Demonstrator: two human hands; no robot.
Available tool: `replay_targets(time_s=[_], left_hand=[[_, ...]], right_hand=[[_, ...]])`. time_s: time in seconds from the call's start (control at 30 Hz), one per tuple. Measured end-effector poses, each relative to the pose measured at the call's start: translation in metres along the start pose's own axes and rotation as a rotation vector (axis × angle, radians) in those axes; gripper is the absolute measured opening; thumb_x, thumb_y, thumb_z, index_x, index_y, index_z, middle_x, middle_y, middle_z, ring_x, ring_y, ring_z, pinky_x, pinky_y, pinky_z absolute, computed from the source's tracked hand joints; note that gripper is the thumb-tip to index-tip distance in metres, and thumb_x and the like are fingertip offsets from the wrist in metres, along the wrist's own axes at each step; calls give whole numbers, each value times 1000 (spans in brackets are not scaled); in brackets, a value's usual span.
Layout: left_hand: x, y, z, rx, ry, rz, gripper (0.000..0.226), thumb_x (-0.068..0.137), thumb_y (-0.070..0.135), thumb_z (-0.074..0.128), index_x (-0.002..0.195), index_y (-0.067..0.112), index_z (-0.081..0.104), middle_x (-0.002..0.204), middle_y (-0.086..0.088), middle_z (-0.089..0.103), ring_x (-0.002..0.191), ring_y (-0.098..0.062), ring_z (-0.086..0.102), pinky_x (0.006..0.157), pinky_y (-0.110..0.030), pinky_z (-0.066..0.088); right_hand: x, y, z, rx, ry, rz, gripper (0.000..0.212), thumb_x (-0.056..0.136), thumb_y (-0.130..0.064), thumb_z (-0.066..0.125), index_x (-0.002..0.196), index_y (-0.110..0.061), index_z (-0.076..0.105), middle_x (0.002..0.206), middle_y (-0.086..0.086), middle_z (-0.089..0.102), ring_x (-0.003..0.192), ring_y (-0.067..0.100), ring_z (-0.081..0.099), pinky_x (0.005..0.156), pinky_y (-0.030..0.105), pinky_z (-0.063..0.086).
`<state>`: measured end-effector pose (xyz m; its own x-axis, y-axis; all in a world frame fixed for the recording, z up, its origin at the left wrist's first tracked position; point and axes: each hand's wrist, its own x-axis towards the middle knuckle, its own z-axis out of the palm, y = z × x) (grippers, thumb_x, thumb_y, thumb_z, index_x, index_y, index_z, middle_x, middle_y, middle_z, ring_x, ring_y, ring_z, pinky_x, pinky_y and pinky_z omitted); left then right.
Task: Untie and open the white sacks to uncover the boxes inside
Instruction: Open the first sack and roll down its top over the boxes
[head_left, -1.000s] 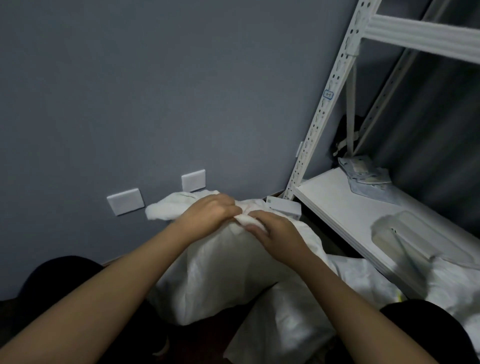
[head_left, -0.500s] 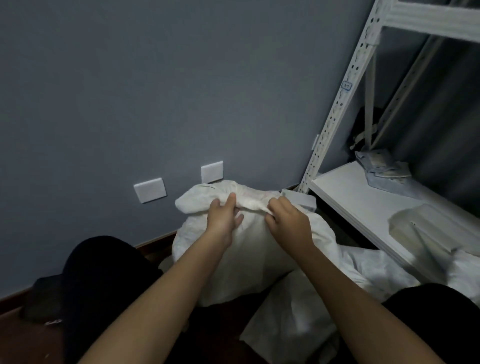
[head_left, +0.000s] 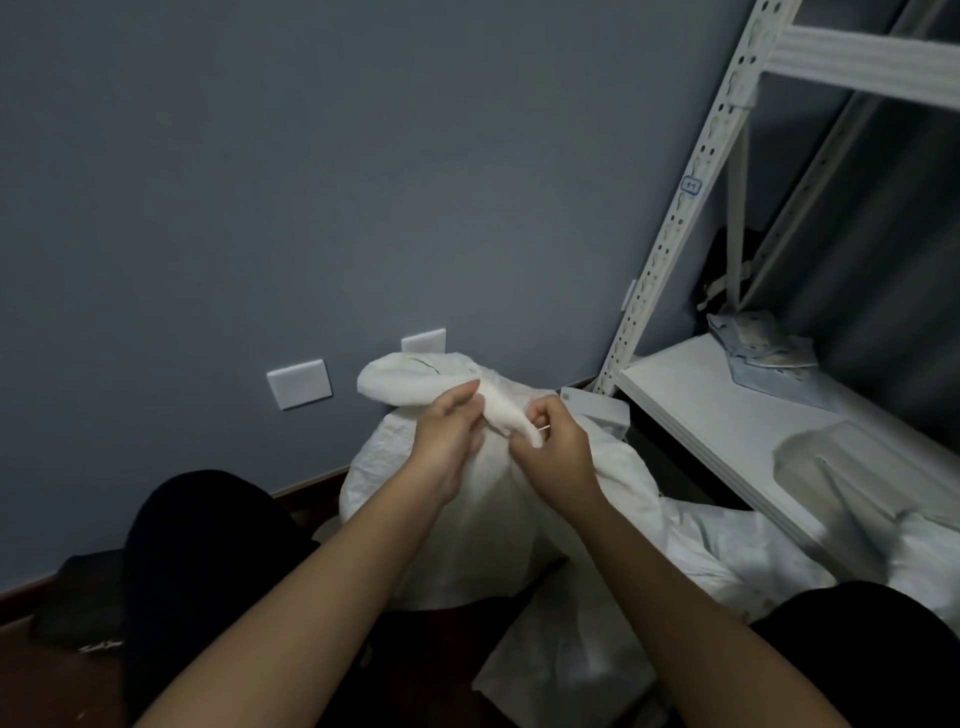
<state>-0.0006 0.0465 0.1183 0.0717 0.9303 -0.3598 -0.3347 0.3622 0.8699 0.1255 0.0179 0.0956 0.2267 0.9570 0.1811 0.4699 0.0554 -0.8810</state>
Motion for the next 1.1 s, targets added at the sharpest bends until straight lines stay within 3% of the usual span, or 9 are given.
replay_targets(time_s=[0.07, 0.2, 0.33, 0.57, 0.67, 0.77, 0.87, 0.97, 1.1], left_hand=[[3, 0, -7, -83, 49, -77, 11, 96, 13, 52, 106, 13, 55, 78, 0, 62, 63, -10, 60, 56, -24, 52], [10, -1, -5, -188, 189, -84, 10, 92, 12, 60, 100, 6, 58, 91, -10, 65, 74, -18, 65, 68, -27, 56], [9, -3, -3, 6, 195, 50, 18, 84, 4, 67, 98, 15, 63, 95, -6, 69, 85, -18, 66, 82, -30, 54], [-7, -10, -18, 98, -84, 39, 19, 90, 6, 57, 107, 13, 64, 96, -6, 70, 86, -11, 66, 73, -20, 51], [-13, -5, -29, 45, -143, -81, 19, 90, 6, 55, 102, 9, 69, 99, -12, 72, 84, -11, 65, 72, -18, 50], [-11, 2, -30, -140, 47, -160, 20, 97, 12, 50, 106, -1, 62, 105, -13, 68, 98, -21, 65, 83, -29, 53], [1, 19, -21, -182, 109, -136, 23, 100, 19, 46, 113, 1, 55, 102, -12, 64, 90, -21, 64, 66, -26, 54], [7, 28, -9, 5, 133, -86, 9, 95, 12, 52, 90, 7, 59, 77, -6, 59, 62, -13, 58, 46, -20, 46], [6, 19, -20, 121, 45, -40, 15, 89, 6, 61, 102, 10, 66, 94, -8, 67, 85, -19, 64, 77, -29, 53]], right_hand=[[-5, 6, 8, -101, 52, -159, 18, 71, -6, 56, 78, -20, 48, 78, -9, 49, 69, 3, 45, 64, 18, 34], [-13, 19, 19, -405, -107, -443, 15, 70, -11, 59, 84, -15, 55, 90, -5, 45, 84, 14, 45, 69, 22, 33], [-7, 8, 8, -155, -202, -180, 19, 78, -42, 68, 80, -26, 59, 95, -3, 54, 89, 4, 48, 76, 15, 38], [11, -12, 10, 120, -47, 152, 19, 86, -23, 70, 100, -12, 65, 87, -9, 63, 82, 4, 59, 67, 5, 43], [7, -12, 16, 77, 3, 128, 17, 81, -18, 74, 95, -10, 69, 86, -4, 68, 80, 8, 62, 72, 15, 48], [1, -14, 20, 8, 57, -29, 12, 77, -7, 72, 88, -10, 67, 83, -2, 64, 72, 2, 56, 67, 7, 41], [-9, -16, 27, -171, -14, -266, 17, 74, 1, 66, 87, -9, 62, 88, -6, 51, 73, 2, 46, 68, 7, 35], [-11, -14, 29, -316, -153, -377, 16, 77, -4, 67, 91, -8, 61, 89, -7, 45, 73, 7, 43, 64, 12, 31], [-4, -27, 5, -126, -404, -134, 8, 86, -15, 68, 93, -11, 69, 86, -2, 63, 72, 4, 57, 67, 9, 42]])
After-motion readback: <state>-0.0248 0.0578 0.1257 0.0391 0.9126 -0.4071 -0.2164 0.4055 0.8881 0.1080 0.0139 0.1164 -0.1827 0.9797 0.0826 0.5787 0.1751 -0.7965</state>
